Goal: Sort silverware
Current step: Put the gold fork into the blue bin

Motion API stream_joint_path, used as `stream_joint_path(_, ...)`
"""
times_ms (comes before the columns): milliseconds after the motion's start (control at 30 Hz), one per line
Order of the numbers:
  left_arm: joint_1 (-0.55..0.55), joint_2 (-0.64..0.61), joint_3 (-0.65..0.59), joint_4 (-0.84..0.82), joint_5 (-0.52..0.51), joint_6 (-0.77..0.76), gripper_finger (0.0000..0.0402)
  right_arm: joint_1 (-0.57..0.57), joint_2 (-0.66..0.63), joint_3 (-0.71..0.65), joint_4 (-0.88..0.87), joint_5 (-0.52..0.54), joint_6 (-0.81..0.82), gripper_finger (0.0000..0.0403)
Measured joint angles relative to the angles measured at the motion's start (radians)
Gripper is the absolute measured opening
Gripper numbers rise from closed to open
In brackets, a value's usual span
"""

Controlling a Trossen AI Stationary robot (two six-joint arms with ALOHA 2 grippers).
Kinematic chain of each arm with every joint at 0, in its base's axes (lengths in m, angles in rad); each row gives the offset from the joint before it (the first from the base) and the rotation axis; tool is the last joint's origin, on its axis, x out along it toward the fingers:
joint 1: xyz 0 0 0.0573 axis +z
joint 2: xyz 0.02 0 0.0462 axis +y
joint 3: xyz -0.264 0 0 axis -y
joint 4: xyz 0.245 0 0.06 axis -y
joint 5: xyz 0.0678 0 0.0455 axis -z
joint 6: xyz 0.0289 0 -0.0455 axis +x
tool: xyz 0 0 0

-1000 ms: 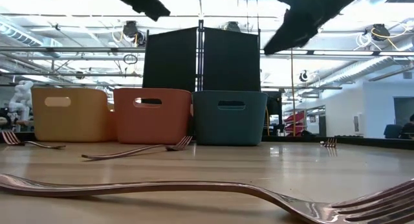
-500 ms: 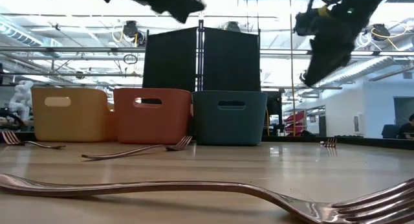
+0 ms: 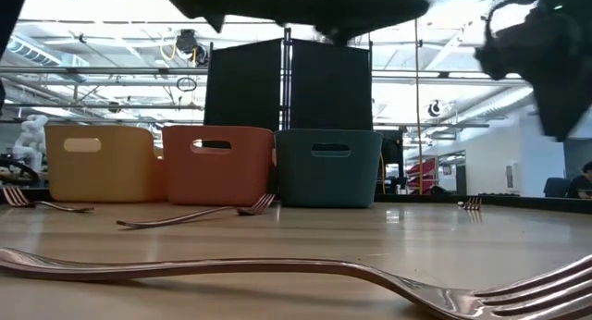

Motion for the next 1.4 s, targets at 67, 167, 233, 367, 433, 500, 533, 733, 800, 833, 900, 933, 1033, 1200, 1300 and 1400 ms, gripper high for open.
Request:
stream_joint_path(67,-0.013,0.055,0.057,0.001,0.003,0.001,0.0,0.048,0.0,0.0,-0.022,-0.023,0.086,0.016)
stream_joint_path(167,-0.025,0.135,0.137,-0.007,0.007,0.001,0.0,0.119,0.0,-0.006,-0.029,-0.031,0.204,0.016)
stream_joint_path(233,-0.027,0.187,0.181,-0.009,0.007,-0.006,0.0,0.165,0.0,-0.018,-0.029,-0.036,0.273,0.016)
stream_joint_path(367,-0.03,0.275,0.255,-0.02,0.03,-0.087,0.0008,0.254,0.0,-0.063,-0.025,-0.063,0.436,0.016)
stream_joint_path(433,-0.031,0.299,0.28,-0.072,0.05,-0.104,0.002,0.296,0.0,-0.105,-0.012,-0.067,0.552,0.016)
stream_joint_path(500,-0.031,0.312,0.292,-0.12,0.052,-0.105,0.0034,0.333,0.0,-0.151,0.02,-0.089,0.665,0.016)
stream_joint_path(533,-0.031,0.313,0.292,-0.146,0.052,-0.105,0.004,0.347,0.0,-0.173,0.039,-0.093,0.711,0.016)
stream_joint_path(733,-0.031,0.312,0.292,-0.22,0.052,-0.105,0.0075,0.386,0.0,-0.261,0.16,-0.026,0.834,0.016)
stream_joint_path(800,-0.031,0.312,0.292,-0.221,0.052,-0.105,0.0081,0.389,0.0,-0.272,0.178,0.017,0.853,0.016)
stream_joint_path(833,-0.031,0.311,0.293,-0.227,0.052,-0.105,0.0082,0.389,0.001,-0.275,0.177,0.034,0.863,0.016)
stream_joint_path(900,-0.031,0.311,0.293,-0.244,0.054,-0.11,0.0084,0.389,0.006,-0.281,0.174,0.056,0.896,0.016)
stream_joint_path(933,-0.031,0.311,0.292,-0.25,0.054,-0.124,0.0084,0.389,0.01,-0.287,0.173,0.06,0.914,0.016)
stream_joint_path(1033,-0.031,0.311,0.292,-0.261,0.055,-0.156,0.0084,0.389,0.033,-0.308,0.176,0.06,0.966,0.016)
stream_joint_path(1200,-0.032,0.311,0.292,-0.282,0.058,-0.156,0.0084,0.389,0.08,-0.326,0.196,0.1,1.001,0.016)
stream_joint_path(1300,-0.032,0.311,0.292,-0.28,0.058,-0.156,0.0084,0.389,0.113,-0.323,0.208,0.104,0.99,0.0159)
stream_joint_path(1400,-0.032,0.311,0.292,-0.279,0.058,-0.156,0.0084,0.389,0.141,-0.323,0.229,0.106,0.961,0.0143)
